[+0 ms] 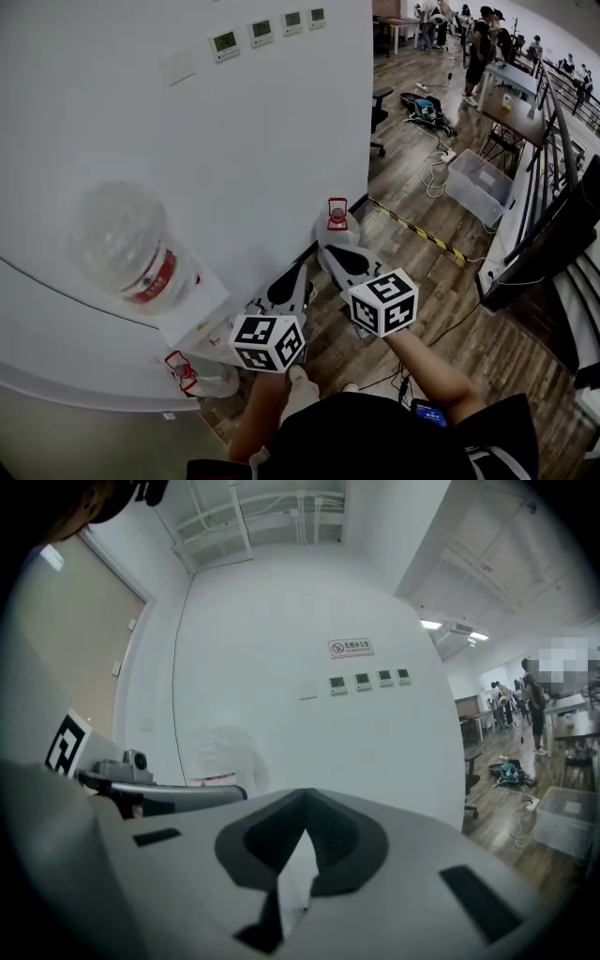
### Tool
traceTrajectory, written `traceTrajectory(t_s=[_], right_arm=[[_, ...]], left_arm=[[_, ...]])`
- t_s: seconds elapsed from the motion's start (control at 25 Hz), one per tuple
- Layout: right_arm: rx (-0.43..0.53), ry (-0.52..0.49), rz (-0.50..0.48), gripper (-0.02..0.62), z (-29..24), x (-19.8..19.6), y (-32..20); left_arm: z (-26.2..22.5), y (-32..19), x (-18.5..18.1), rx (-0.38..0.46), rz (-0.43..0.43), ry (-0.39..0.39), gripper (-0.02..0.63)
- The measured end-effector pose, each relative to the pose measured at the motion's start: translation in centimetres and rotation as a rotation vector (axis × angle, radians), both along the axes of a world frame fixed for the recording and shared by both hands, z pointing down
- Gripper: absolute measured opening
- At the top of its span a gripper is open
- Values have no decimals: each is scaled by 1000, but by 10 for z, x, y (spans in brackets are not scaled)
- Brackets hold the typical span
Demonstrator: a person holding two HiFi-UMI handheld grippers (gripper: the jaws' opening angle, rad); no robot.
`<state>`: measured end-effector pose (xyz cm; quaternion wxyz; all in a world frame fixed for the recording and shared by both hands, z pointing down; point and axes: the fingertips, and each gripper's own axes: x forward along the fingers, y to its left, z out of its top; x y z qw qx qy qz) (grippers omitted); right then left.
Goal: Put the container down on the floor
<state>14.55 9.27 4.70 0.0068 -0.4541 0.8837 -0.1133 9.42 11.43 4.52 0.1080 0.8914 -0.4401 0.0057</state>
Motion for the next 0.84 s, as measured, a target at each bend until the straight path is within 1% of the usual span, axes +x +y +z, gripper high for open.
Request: traceTrajectory(t_s=[0.12,0.32,0.56,0.84], right_arm=[[4,-8,-5,29,-1,2,5],[4,-24,-11,29,-2,6,9],[-3,-29,-21,29,0,3,12],[1,-24,-14,29,3,9,15]], left_arm=[[-1,4,0,2,-10,8,14],[4,8,0,-1,-33,-6,14],[4,11,-2,0,-40,-7,14],[5,12,3,12,-44,-22,14]])
